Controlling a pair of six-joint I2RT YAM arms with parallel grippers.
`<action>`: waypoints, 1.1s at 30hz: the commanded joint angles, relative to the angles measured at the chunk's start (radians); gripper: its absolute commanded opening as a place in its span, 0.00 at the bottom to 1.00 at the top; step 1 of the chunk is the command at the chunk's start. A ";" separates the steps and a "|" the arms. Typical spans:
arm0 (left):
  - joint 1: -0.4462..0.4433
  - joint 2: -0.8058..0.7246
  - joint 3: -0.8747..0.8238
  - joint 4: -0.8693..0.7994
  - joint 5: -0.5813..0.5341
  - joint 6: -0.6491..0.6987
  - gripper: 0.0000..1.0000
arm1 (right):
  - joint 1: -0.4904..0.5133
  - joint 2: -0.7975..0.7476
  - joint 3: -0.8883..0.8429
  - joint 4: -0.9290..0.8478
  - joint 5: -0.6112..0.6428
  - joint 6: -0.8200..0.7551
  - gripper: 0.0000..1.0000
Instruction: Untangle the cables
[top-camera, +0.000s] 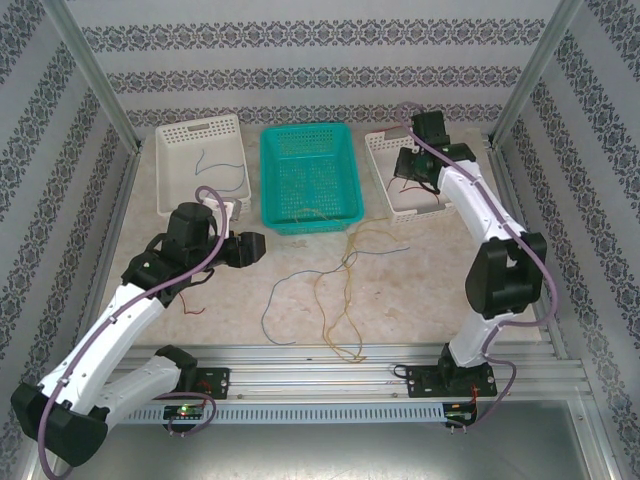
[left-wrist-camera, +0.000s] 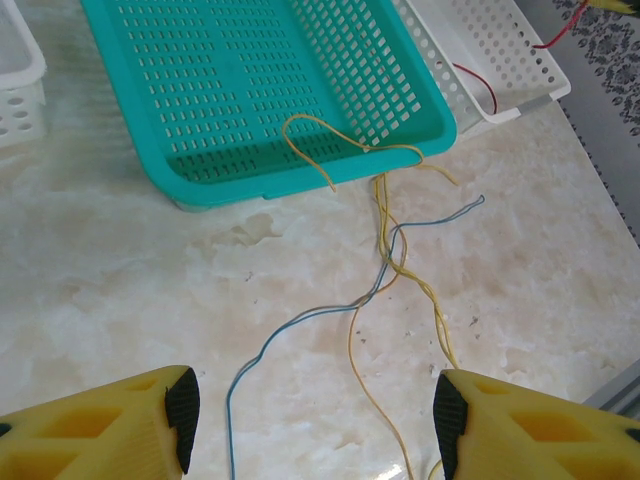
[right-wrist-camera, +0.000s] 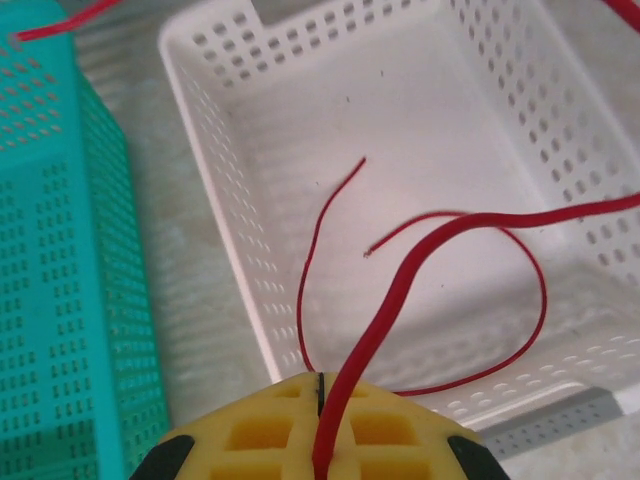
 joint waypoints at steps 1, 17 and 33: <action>0.013 0.011 -0.012 -0.005 0.038 0.002 0.64 | -0.041 0.093 0.009 0.037 -0.050 0.020 0.00; -0.107 0.095 -0.092 0.104 0.068 -0.127 0.65 | 0.032 -0.090 -0.074 0.061 -0.037 -0.012 0.60; -0.197 0.200 -0.194 0.249 0.031 -0.194 0.66 | 0.553 -0.507 -0.739 0.117 -0.148 0.139 0.67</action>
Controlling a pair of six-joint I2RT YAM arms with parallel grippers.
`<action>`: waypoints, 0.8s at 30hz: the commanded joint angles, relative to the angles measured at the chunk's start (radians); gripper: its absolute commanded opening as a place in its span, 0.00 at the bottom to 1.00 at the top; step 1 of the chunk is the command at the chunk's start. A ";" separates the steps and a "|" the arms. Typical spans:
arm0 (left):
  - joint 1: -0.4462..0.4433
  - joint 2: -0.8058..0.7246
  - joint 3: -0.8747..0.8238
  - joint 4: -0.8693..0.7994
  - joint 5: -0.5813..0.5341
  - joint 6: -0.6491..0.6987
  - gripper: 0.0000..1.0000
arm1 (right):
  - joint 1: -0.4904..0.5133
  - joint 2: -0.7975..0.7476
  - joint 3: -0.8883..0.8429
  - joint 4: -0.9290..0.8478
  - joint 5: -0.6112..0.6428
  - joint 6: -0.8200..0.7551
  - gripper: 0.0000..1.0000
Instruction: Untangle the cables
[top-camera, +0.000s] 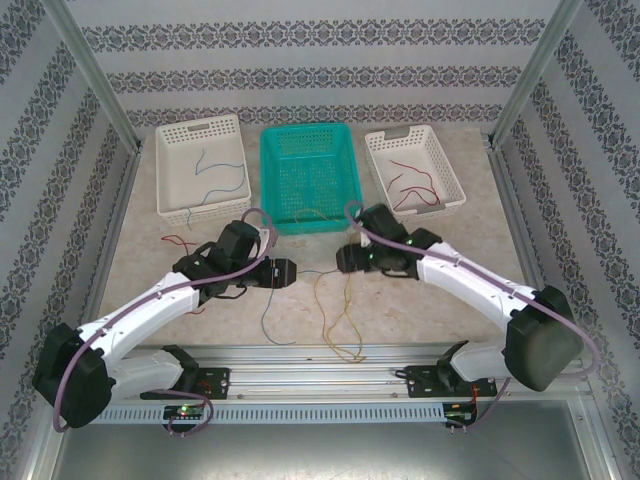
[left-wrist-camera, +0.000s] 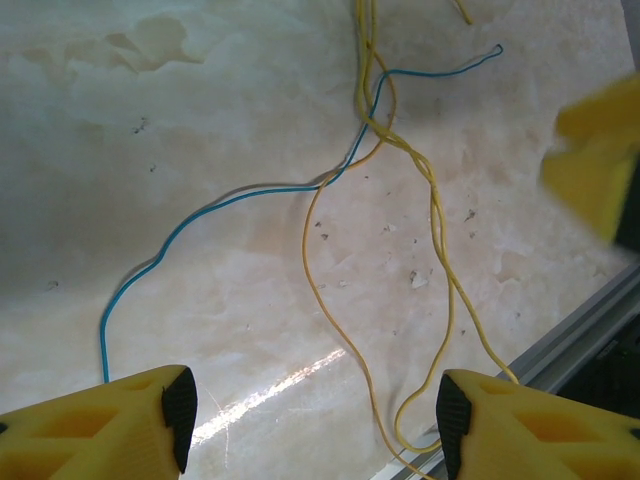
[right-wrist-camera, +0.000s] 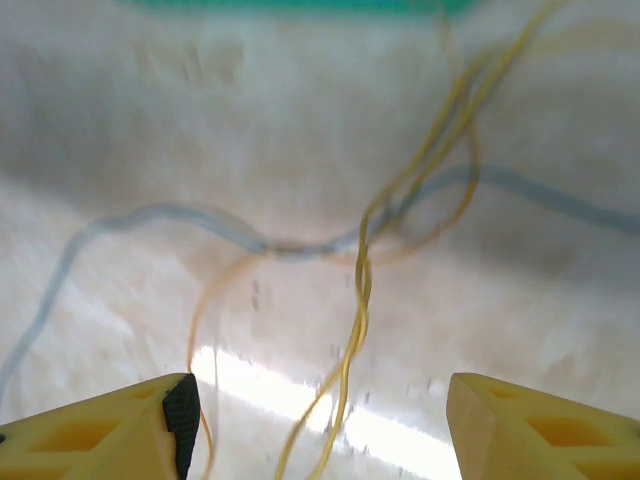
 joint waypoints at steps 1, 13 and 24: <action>-0.011 0.001 -0.018 0.052 -0.026 -0.018 0.66 | 0.060 -0.061 -0.060 -0.003 0.023 0.066 0.67; -0.019 0.040 -0.056 0.083 -0.034 -0.031 0.66 | 0.162 0.050 -0.154 0.118 -0.035 0.144 0.49; -0.029 0.021 -0.075 0.092 -0.030 -0.048 0.67 | 0.160 -0.009 -0.032 -0.013 0.021 0.102 0.00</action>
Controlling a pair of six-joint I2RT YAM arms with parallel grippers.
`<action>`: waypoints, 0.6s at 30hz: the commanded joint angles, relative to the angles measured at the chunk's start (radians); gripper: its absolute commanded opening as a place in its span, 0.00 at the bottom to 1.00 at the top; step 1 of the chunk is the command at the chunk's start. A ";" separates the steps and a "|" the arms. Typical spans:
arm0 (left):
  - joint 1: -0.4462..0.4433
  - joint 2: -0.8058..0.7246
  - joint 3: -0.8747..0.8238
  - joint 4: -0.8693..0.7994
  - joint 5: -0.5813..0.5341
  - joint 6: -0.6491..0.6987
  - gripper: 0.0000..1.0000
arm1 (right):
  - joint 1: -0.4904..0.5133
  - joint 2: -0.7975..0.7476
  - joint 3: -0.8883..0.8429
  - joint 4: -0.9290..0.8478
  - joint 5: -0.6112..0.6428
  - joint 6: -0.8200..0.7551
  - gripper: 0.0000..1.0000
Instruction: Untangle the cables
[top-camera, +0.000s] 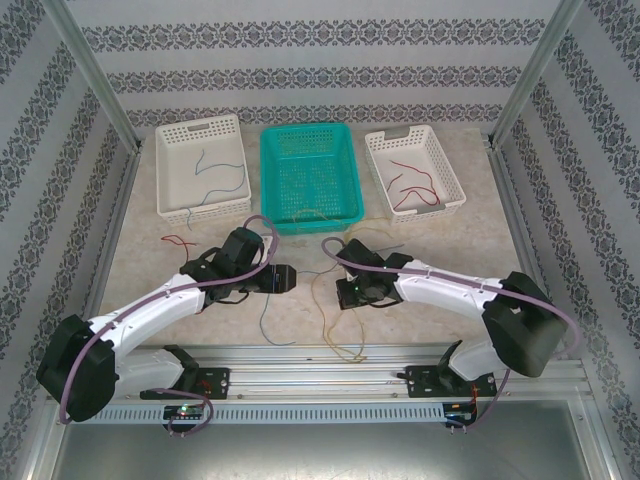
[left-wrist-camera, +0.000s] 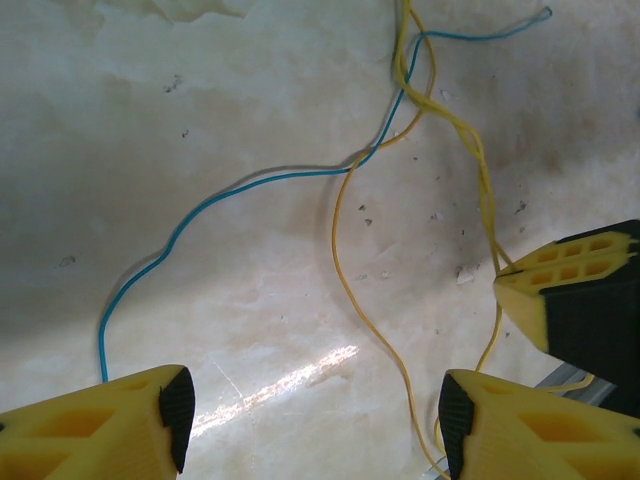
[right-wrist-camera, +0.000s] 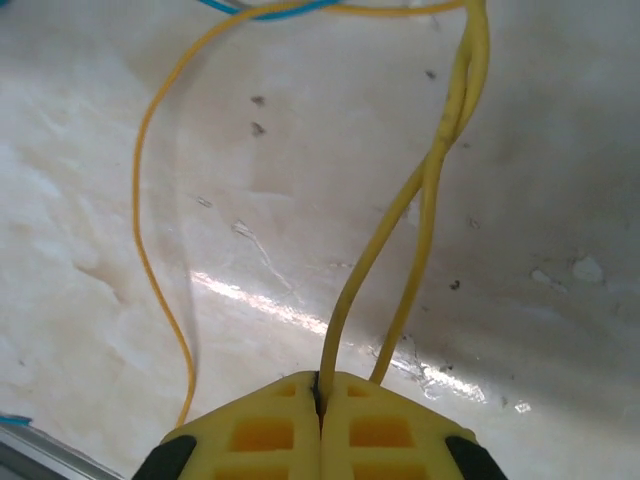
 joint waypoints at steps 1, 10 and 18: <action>-0.024 -0.013 -0.012 0.045 -0.001 -0.024 0.67 | -0.007 -0.124 0.106 -0.093 0.020 -0.036 0.00; -0.070 0.015 -0.004 0.191 0.080 -0.076 0.68 | -0.098 -0.254 0.370 -0.150 -0.248 -0.123 0.00; -0.088 -0.002 -0.045 0.364 0.148 -0.108 0.73 | -0.158 -0.270 0.428 -0.062 -0.457 -0.070 0.00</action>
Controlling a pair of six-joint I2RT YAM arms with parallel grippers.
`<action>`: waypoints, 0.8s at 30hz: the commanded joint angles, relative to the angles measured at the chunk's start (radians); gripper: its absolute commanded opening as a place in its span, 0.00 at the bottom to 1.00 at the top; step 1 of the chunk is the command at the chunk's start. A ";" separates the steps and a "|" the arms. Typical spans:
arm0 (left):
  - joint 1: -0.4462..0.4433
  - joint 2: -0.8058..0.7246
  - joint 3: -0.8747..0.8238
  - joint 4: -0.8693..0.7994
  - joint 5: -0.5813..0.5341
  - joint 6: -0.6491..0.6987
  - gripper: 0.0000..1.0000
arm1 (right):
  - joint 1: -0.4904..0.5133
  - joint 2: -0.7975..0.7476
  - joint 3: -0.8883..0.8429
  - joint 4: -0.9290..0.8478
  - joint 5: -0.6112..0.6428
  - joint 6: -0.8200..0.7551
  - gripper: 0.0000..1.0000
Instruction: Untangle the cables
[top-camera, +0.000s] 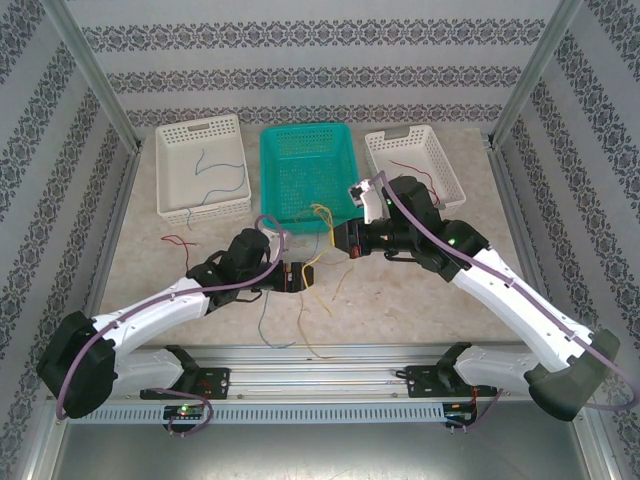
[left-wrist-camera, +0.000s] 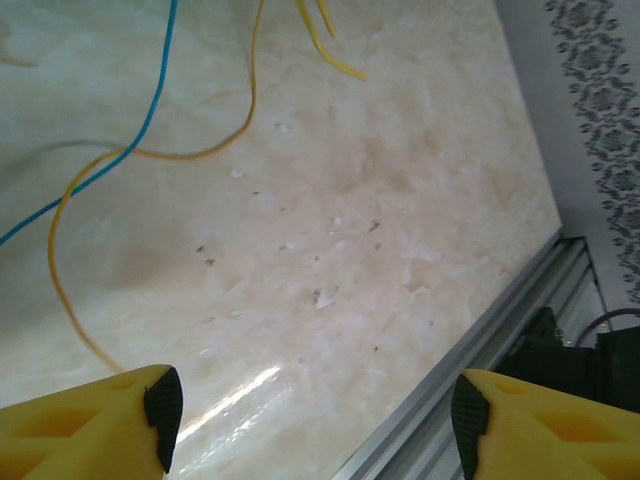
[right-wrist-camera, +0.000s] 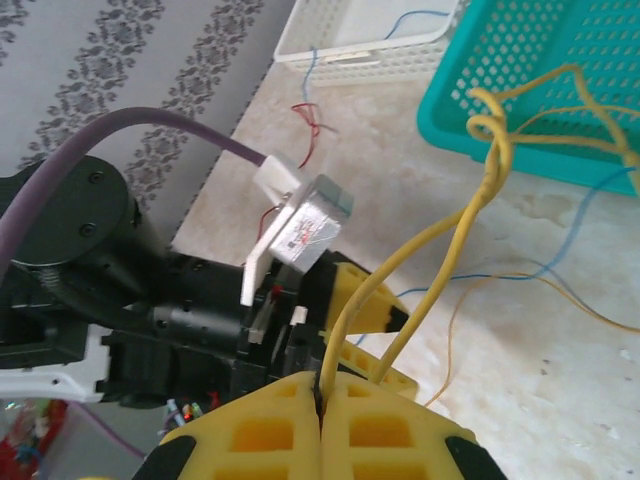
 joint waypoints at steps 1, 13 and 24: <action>-0.013 -0.009 -0.018 0.111 0.038 -0.012 0.74 | -0.012 0.002 0.038 0.033 -0.130 0.012 0.00; -0.013 0.192 -0.008 0.208 0.027 0.073 0.79 | -0.066 -0.062 0.088 0.176 -0.375 0.169 0.00; -0.009 0.330 -0.019 0.251 -0.035 0.132 0.75 | -0.089 -0.150 0.212 0.073 -0.353 0.151 0.00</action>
